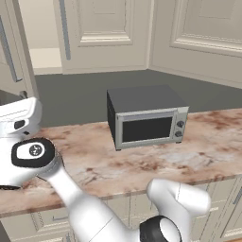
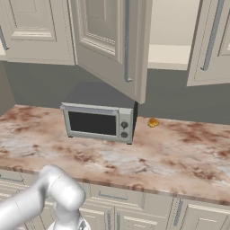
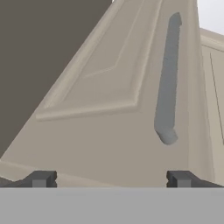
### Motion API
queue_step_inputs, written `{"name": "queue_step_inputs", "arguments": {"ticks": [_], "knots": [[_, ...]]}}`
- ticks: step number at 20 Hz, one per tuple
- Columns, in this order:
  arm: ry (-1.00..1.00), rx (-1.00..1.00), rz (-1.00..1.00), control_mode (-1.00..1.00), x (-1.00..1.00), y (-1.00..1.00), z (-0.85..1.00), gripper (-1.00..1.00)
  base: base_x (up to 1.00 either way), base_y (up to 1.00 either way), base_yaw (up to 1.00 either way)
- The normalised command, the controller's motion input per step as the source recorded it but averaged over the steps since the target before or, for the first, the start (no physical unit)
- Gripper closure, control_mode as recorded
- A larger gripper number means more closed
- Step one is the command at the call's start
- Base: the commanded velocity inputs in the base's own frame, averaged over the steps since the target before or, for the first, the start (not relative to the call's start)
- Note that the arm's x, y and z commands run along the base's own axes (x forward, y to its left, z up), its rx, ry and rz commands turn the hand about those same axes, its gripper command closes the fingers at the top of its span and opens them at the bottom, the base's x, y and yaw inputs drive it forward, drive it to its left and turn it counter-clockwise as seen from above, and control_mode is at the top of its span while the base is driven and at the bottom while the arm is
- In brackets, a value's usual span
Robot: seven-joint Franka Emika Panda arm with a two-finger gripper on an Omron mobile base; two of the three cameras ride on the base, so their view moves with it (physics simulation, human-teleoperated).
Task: Close all open cabinet doors.
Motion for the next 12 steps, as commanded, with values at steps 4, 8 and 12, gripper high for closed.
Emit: {"name": "queue_step_inputs", "arguments": {"ticks": [4,8,12], "knots": [[0.00,0.03,0.00,-1.00,0.28,0.08,0.00,-1.00,0.00,0.00,0.00],[0.00,0.04,0.00,-1.00,0.15,0.00,0.00,-1.00,0.00,0.00,0.00],[0.00,0.05,0.00,-1.00,0.10,-0.06,0.01,-1.00,0.00,0.00,0.00]]}}
